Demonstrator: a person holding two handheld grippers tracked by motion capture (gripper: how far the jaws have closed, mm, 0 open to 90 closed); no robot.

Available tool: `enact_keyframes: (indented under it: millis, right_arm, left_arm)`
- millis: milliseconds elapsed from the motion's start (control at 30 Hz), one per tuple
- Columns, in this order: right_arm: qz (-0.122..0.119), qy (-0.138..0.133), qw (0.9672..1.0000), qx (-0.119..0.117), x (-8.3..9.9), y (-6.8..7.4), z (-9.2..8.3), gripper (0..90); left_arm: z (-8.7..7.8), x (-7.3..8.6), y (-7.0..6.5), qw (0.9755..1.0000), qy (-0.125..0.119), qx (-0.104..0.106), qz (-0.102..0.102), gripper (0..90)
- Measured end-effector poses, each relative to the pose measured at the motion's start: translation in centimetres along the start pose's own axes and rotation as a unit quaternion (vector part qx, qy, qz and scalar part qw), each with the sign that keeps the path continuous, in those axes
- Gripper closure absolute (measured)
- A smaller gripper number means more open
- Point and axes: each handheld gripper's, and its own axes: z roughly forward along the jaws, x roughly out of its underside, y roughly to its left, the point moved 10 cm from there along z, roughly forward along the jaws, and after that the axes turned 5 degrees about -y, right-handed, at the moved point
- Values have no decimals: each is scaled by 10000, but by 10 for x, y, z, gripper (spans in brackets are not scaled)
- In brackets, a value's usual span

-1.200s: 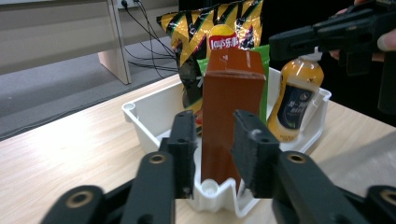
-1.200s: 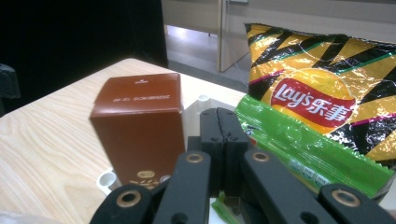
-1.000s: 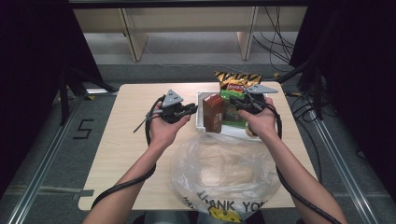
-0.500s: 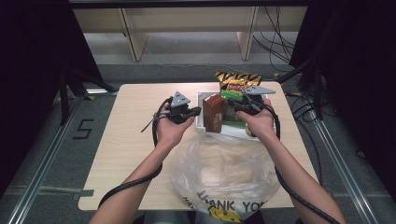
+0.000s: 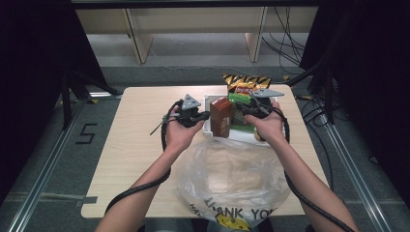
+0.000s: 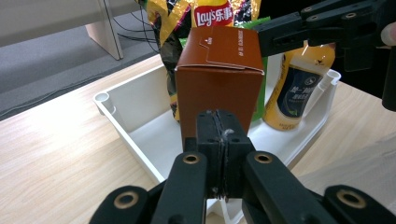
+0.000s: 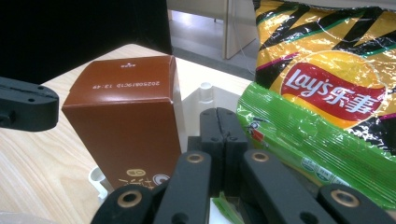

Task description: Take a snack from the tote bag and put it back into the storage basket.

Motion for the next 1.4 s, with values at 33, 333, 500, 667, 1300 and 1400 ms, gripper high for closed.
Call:
enact_keyframes:
  millis: [33, 333, 500, 667, 1300, 1400]
  right_arm:
    - [72, 4, 10000, -33, 1, 2, 1, 900]
    - [82, 110, 9999, -64, 5, 4, 5, 900]
    - [-27, 136, 9999, -95, 7, 3, 8, 900]
    - [-58, 117, 9998, -151, 7, 6, 10, 900]
    - [-364, 163, 9982, -439, 5, 23, 1, 900]
    - [-236, 171, 9987, -430, 6, 26, -2, 900]
  left_arm:
    - [1, 0, -1, 10000, 11, 34, 16, 884]
    - [9, 2, -4, 9997, 199, 38, 98, 884]
    - [14, 1, -1, 9996, 267, -37, 63, 882]
    - [18, 1, 2, 9994, 334, -79, 43, 879]
    - [21, -4, 10, 9986, 419, -276, 140, 880]
    - [22, -5, 11, 9986, 410, -291, 157, 880]
